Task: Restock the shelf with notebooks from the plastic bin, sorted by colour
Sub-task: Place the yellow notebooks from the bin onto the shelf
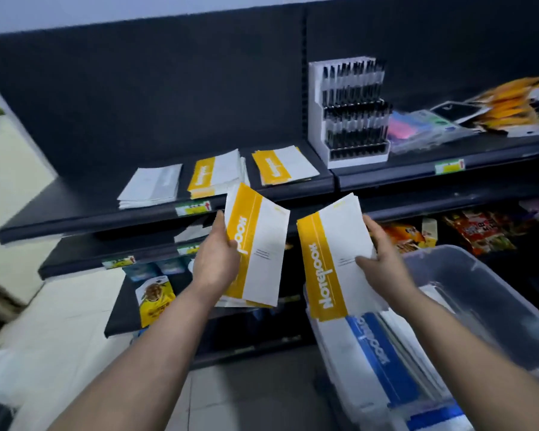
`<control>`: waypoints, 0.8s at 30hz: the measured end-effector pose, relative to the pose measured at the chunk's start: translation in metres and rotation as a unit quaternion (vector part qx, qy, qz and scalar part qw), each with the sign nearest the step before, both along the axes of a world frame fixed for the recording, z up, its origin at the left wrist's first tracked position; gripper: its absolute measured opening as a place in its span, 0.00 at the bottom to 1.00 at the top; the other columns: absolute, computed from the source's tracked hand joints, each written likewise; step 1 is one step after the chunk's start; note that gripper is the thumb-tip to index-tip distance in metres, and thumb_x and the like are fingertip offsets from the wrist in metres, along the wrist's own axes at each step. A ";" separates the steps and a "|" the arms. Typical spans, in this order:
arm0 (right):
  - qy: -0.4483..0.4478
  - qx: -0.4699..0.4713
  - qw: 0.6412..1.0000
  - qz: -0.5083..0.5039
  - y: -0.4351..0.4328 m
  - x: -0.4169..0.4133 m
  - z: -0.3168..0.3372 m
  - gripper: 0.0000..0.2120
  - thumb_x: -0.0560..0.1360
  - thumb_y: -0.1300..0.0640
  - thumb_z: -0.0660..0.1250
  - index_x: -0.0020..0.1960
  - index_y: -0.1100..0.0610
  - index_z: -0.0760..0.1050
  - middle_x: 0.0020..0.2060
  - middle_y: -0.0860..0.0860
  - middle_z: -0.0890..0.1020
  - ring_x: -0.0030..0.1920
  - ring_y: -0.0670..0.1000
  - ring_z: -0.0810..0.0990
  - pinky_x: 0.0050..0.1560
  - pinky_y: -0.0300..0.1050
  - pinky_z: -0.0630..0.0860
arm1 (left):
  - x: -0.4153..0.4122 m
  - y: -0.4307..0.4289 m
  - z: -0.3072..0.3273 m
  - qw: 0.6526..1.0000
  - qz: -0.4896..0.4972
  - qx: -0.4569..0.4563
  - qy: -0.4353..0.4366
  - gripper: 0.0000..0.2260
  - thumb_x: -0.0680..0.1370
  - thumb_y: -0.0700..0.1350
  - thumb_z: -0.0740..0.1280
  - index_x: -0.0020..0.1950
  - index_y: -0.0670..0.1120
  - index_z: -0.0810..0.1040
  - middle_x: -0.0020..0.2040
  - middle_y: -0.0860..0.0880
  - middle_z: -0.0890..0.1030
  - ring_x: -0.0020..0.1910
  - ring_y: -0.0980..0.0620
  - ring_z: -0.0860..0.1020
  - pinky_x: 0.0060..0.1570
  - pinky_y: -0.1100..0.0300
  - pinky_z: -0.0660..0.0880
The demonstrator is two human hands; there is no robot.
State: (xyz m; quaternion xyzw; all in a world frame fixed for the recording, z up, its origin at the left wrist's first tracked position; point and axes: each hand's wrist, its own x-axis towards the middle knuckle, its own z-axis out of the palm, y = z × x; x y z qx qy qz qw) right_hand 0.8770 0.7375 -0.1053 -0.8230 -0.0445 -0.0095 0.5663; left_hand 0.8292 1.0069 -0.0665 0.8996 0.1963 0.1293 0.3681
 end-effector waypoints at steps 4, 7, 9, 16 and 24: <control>-0.010 0.012 1.000 -0.023 0.067 -0.004 0.009 0.37 0.74 0.72 0.62 0.75 0.44 0.59 0.60 0.40 0.72 0.62 0.48 0.72 0.59 0.43 0.68 | -0.024 0.072 0.010 0.993 0.037 -0.115 -0.017 0.26 0.80 0.37 0.58 0.76 0.55 0.60 0.56 0.48 0.80 0.48 0.46 0.79 0.52 0.49 0.78; -0.006 0.023 0.999 -0.040 0.108 -0.004 0.016 0.36 0.74 0.72 0.60 0.75 0.44 0.59 0.64 0.44 0.74 0.63 0.51 0.74 0.58 0.45 0.71 | -0.036 0.115 0.016 0.991 0.051 -0.126 -0.010 0.27 0.80 0.38 0.58 0.76 0.57 0.59 0.55 0.50 0.80 0.49 0.45 0.79 0.52 0.47 0.79; 0.002 0.015 0.999 -0.038 0.132 -0.005 0.022 0.36 0.75 0.71 0.60 0.75 0.43 0.58 0.67 0.45 0.74 0.64 0.53 0.74 0.61 0.51 0.73 | -0.039 0.136 0.022 0.992 0.047 -0.117 -0.010 0.26 0.80 0.37 0.58 0.75 0.57 0.61 0.52 0.51 0.80 0.47 0.45 0.79 0.48 0.50 0.78; -0.034 0.029 0.998 -0.043 0.161 0.019 0.044 0.36 0.75 0.71 0.61 0.75 0.43 0.58 0.68 0.45 0.72 0.65 0.51 0.73 0.63 0.49 0.71 | -0.008 0.169 0.045 0.979 0.048 -0.188 -0.068 0.26 0.82 0.40 0.57 0.77 0.59 0.57 0.67 0.51 0.74 0.38 0.55 0.77 0.37 0.57 0.75; -0.033 -0.014 0.998 -0.051 0.162 0.103 0.059 0.36 0.75 0.69 0.63 0.74 0.41 0.59 0.68 0.45 0.72 0.64 0.53 0.73 0.59 0.51 0.72 | 0.077 0.162 0.073 0.968 -0.003 -0.205 -0.143 0.18 0.80 0.35 0.56 0.60 0.57 0.72 0.48 0.49 0.80 0.35 0.51 0.74 0.38 0.57 0.72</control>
